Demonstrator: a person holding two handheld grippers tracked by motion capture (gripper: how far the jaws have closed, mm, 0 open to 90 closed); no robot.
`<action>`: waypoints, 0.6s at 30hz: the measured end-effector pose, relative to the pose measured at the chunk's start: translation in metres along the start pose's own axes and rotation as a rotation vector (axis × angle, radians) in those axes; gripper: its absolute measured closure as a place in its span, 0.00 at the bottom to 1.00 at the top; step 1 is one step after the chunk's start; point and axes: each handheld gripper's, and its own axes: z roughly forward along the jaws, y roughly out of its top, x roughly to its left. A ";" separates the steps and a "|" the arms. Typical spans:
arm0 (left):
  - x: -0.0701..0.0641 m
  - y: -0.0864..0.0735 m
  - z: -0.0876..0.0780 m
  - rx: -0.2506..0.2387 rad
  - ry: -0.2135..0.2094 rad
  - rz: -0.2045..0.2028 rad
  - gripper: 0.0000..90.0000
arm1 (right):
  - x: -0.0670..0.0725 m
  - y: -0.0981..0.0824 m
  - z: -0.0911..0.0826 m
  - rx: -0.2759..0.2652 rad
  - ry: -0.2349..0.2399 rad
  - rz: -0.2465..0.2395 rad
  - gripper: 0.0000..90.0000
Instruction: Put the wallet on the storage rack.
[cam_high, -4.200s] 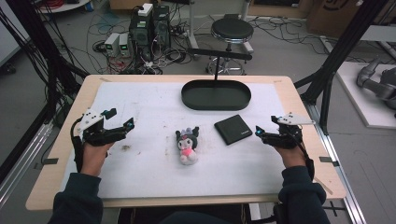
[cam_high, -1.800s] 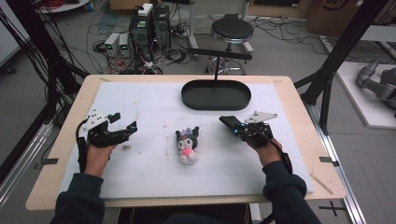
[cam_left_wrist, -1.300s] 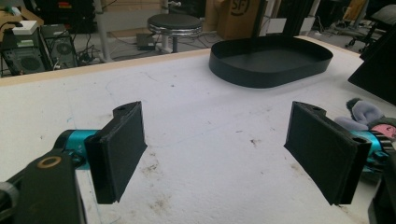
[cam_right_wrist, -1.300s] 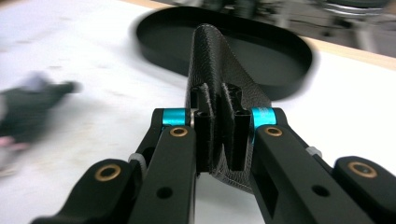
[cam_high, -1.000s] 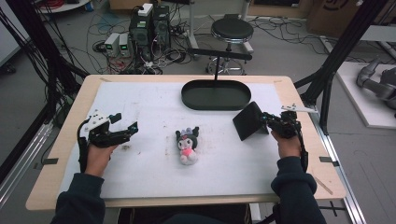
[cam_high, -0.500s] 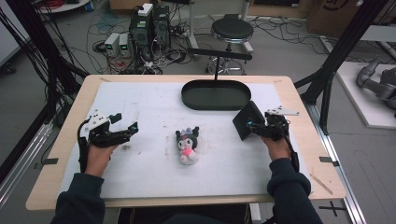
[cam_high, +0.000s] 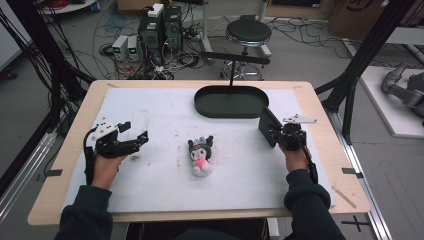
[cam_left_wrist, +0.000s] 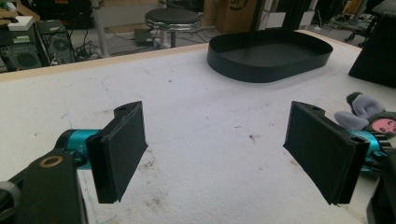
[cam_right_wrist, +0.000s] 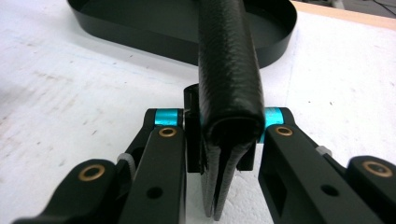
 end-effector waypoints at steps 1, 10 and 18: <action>0.000 0.000 0.000 0.000 0.001 -0.002 0.22 | 0.001 0.000 -0.001 -0.002 0.007 0.000 0.88; -0.001 -0.001 0.001 0.009 -0.002 0.003 0.23 | 0.006 0.016 -0.016 -0.080 0.090 0.003 0.88; 0.000 -0.001 0.001 0.008 0.000 0.001 0.23 | 0.014 0.040 -0.010 -0.124 0.107 -0.020 0.88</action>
